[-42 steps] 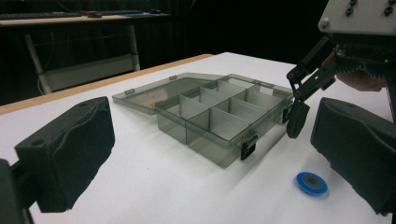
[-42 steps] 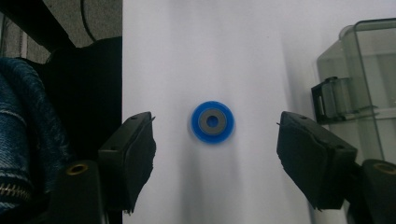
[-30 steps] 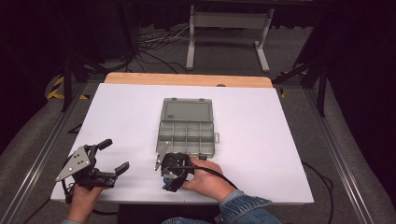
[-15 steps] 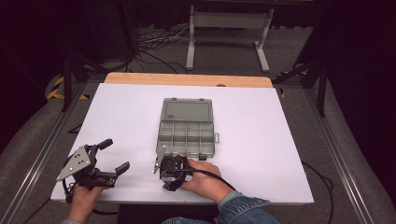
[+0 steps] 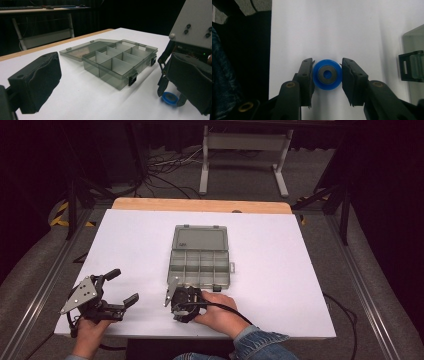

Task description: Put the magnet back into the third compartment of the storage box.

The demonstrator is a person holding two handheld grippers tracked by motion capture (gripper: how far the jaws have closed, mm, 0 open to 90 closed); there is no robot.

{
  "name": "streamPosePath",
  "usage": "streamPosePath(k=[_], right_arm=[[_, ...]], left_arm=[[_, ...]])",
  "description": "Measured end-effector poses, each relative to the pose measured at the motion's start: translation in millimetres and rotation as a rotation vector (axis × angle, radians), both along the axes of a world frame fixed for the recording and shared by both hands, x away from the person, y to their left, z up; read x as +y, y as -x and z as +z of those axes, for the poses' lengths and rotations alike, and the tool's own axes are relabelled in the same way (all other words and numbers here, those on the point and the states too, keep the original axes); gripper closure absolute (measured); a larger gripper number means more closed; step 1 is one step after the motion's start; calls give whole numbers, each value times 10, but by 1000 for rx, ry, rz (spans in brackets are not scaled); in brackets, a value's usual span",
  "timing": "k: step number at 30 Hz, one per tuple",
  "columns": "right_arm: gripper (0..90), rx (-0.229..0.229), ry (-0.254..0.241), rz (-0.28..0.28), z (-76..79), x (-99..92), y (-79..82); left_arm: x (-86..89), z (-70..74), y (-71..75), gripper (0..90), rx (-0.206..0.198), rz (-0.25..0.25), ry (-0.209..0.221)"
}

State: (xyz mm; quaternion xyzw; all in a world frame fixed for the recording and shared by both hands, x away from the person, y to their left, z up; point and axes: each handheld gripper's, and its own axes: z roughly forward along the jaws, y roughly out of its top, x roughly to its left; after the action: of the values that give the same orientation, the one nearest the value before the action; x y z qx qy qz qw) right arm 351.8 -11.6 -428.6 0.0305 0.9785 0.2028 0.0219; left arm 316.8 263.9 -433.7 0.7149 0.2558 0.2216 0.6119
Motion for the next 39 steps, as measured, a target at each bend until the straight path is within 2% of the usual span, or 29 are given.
streamPosePath(k=[7,13,27,39], right_arm=[[625,7,-47,-16,162,-82,-15],[625,4,-64,-16,257,-128,-26],[625,-21,-132,-39,511,-272,-89],[625,-42,-166,-68,690,-379,-186]], left_arm=[[0,-1,-2,3,2,-2,-1],[-2,-1,-2,3,2,-2,-1],[-2,-1,-3,3,3,-3,0],[-6,-3,-3,3,1,0,2]])
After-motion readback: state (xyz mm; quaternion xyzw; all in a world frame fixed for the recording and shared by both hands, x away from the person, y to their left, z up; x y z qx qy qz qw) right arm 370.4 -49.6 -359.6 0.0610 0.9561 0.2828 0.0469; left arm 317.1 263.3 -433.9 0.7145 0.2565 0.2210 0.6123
